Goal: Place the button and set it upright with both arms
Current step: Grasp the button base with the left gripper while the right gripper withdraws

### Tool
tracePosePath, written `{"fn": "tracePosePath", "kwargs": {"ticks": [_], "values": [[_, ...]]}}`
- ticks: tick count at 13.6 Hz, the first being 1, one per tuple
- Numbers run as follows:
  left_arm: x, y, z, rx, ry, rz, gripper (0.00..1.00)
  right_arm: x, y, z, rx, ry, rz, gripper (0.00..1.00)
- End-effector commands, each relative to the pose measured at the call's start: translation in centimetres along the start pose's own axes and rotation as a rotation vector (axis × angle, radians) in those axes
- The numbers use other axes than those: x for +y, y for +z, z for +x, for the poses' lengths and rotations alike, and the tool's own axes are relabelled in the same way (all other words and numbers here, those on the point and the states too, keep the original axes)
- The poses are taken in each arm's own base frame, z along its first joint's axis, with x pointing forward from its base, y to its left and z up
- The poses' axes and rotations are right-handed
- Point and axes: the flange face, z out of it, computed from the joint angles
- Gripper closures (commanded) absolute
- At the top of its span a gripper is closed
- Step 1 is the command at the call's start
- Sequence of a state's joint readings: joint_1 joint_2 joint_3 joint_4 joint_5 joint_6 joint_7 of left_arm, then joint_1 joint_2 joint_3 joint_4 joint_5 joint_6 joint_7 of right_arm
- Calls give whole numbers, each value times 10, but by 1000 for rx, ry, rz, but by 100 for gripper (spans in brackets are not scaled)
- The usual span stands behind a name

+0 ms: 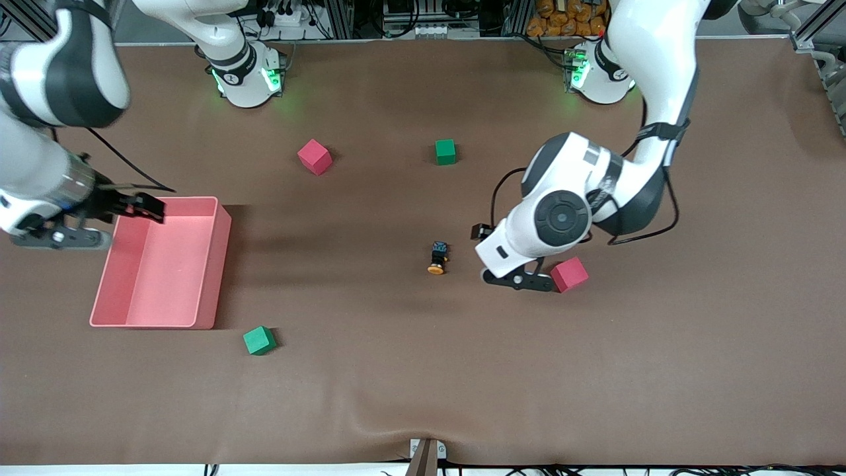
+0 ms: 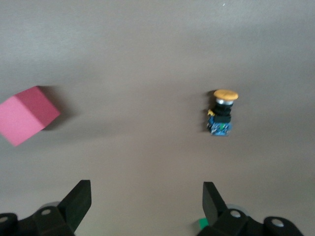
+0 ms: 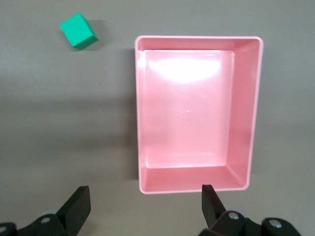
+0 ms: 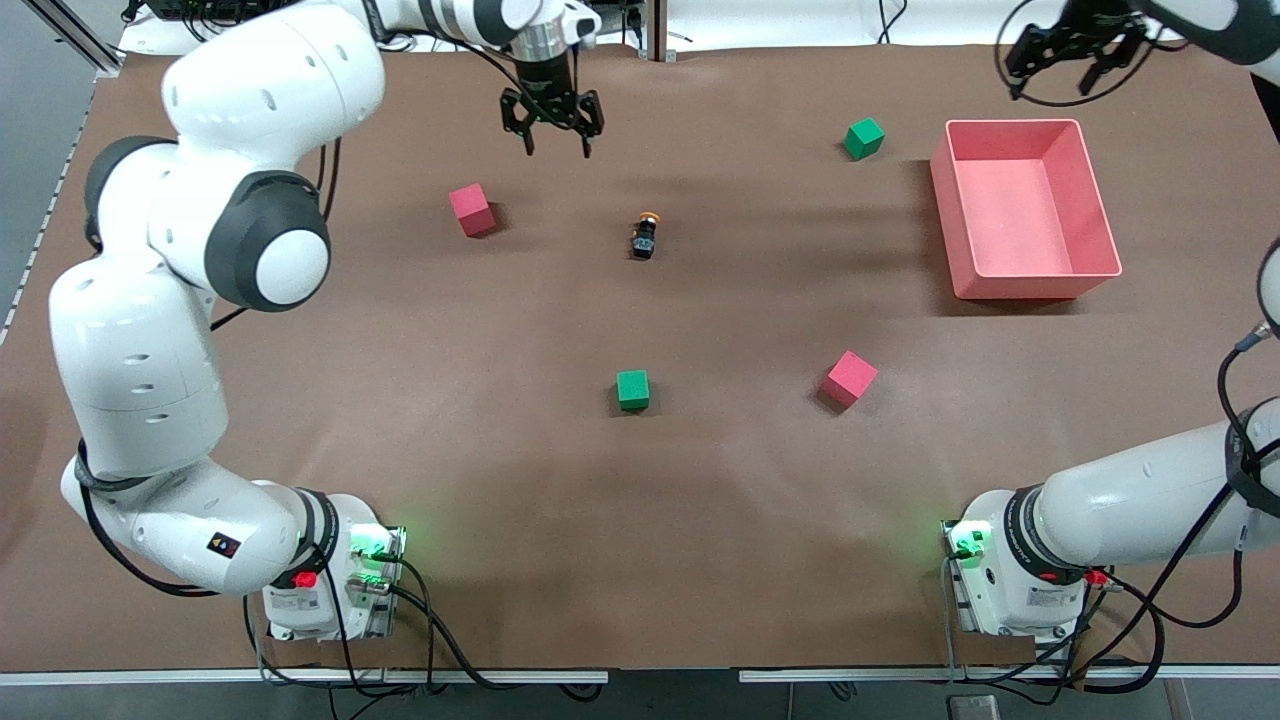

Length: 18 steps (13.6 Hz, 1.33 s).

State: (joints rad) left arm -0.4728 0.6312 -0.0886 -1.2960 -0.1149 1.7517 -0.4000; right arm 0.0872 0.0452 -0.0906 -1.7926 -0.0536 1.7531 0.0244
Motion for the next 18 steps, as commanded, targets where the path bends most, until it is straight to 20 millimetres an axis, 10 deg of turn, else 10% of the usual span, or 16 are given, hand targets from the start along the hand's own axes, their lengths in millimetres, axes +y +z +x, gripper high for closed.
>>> {"fn": "tracePosePath", "kwargs": {"ticks": [1,8,18], "values": [[35,23,7,53,-75,-25,0,14,-13,-19,-3,10,0,0],[91,115,16,130,-14,-54,0,55,-37,-28,31,-13,51,0],[119,179,4,146,14,15,3,31,-112,-35,54,-44,52,0]]}}
